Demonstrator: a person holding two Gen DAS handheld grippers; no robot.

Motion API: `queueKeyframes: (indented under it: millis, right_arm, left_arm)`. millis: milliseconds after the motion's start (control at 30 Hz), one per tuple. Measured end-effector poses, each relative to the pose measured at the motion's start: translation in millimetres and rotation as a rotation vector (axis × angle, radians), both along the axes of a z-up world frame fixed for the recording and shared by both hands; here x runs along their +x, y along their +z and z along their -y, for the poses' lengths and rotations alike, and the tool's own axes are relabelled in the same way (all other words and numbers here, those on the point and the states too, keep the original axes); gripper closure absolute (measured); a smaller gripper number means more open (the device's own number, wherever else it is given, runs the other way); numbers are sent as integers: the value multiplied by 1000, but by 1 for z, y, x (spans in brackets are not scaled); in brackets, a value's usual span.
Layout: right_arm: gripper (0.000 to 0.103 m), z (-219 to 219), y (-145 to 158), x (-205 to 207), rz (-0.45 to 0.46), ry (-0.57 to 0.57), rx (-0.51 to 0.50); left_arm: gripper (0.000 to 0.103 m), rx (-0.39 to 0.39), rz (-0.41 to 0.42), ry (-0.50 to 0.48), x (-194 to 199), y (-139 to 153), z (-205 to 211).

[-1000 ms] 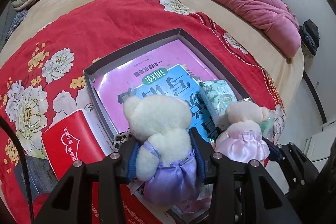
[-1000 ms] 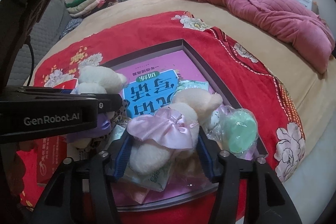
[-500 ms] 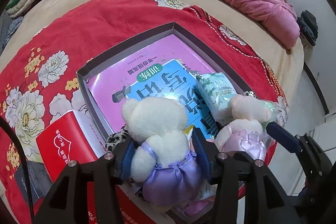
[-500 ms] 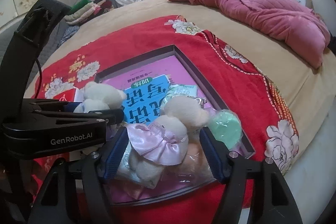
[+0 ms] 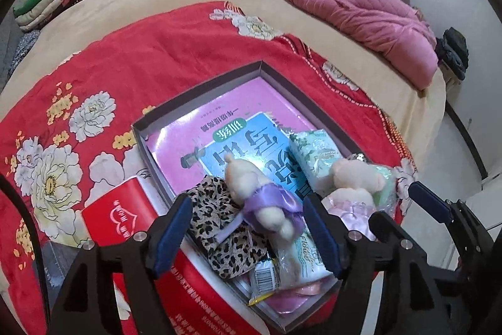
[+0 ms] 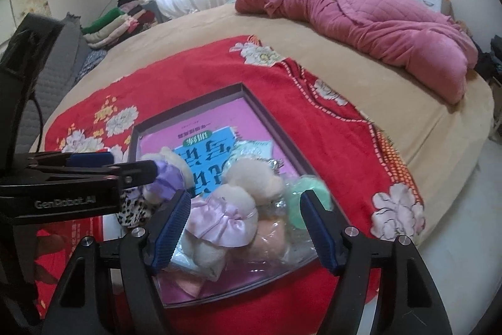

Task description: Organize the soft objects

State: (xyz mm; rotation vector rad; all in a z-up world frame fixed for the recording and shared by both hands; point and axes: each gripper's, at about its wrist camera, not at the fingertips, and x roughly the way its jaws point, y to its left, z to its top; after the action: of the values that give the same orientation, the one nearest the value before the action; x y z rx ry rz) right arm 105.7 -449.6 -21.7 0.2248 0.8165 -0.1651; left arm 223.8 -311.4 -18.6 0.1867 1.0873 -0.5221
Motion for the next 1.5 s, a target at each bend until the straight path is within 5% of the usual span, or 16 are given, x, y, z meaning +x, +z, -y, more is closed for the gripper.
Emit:
queueKeyframes:
  millis: [600, 1500]
  right_arm:
    - [25, -7, 36, -24, 54, -78, -65]
    - [24, -81, 57, -74, 111, -86, -85]
  left_arm:
    - [23, -34, 82, 60, -29, 36, -52]
    - [22, -19, 137, 157, -89, 36, -120]
